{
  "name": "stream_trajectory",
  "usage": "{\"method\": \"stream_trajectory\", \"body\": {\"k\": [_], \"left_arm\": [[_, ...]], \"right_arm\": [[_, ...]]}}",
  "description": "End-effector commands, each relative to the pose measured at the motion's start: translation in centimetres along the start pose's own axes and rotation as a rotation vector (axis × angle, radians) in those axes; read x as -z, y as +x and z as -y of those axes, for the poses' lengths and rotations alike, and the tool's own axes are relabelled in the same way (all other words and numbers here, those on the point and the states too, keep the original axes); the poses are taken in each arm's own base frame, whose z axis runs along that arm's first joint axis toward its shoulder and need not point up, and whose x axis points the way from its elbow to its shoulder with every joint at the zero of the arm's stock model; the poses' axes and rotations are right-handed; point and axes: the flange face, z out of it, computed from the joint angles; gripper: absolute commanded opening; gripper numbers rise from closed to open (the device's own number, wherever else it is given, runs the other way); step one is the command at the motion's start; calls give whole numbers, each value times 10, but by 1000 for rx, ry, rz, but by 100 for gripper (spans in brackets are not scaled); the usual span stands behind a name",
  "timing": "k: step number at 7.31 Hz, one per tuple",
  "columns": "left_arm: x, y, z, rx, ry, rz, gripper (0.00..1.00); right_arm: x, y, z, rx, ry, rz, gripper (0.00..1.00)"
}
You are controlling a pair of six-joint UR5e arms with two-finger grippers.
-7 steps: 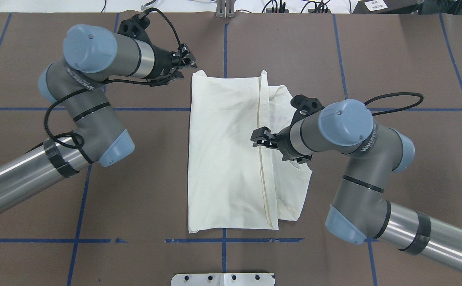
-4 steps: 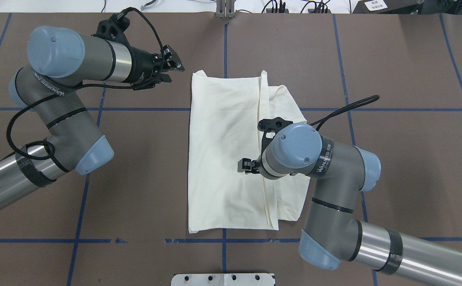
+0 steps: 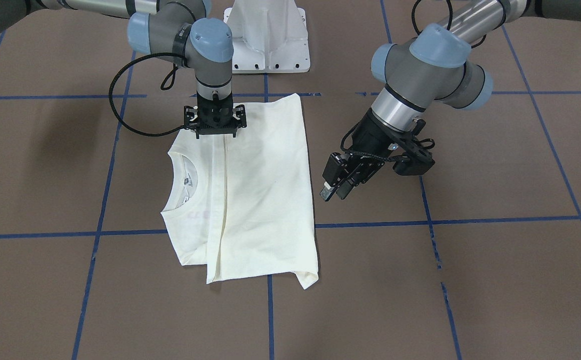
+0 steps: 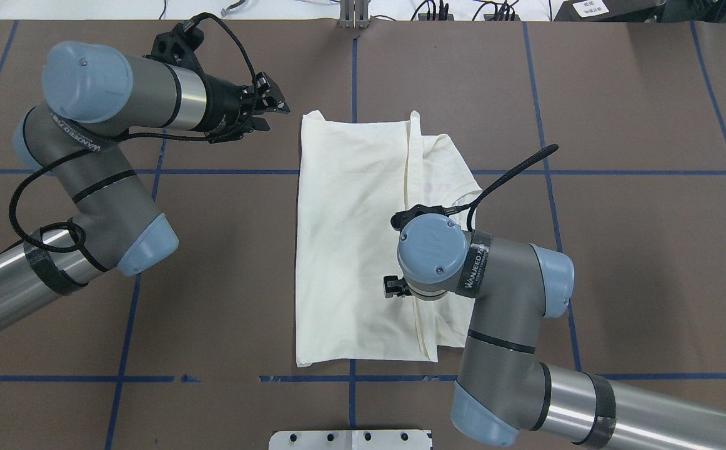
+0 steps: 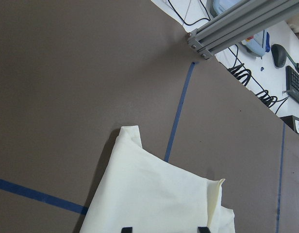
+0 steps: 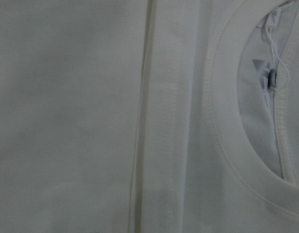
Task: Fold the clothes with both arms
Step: 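Lower the right gripper onto the folded shirt near the collar and press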
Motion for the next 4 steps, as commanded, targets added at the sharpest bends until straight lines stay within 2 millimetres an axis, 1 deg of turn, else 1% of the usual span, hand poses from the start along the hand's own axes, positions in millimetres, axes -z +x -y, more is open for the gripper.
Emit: {"method": "stream_trajectory", "body": {"k": [1, 2, 3, 4], "left_arm": [[1, 1, 0, 0, 0, -3, 54], [1, 0, 0, 2, 1, -2, 54], [1, -2, 1, 1, 1, 1, 54], [1, -2, 1, 1, 1, 1, 54]], "right_arm": [[-8, 6, -4, 14, -22, -46, 100], [-13, 13, -5, 11, -27, -60, 100], [-23, 26, -6, 17, -35, -84, 100], [-15, 48, -5, 59, -27, -83, 100]]}}
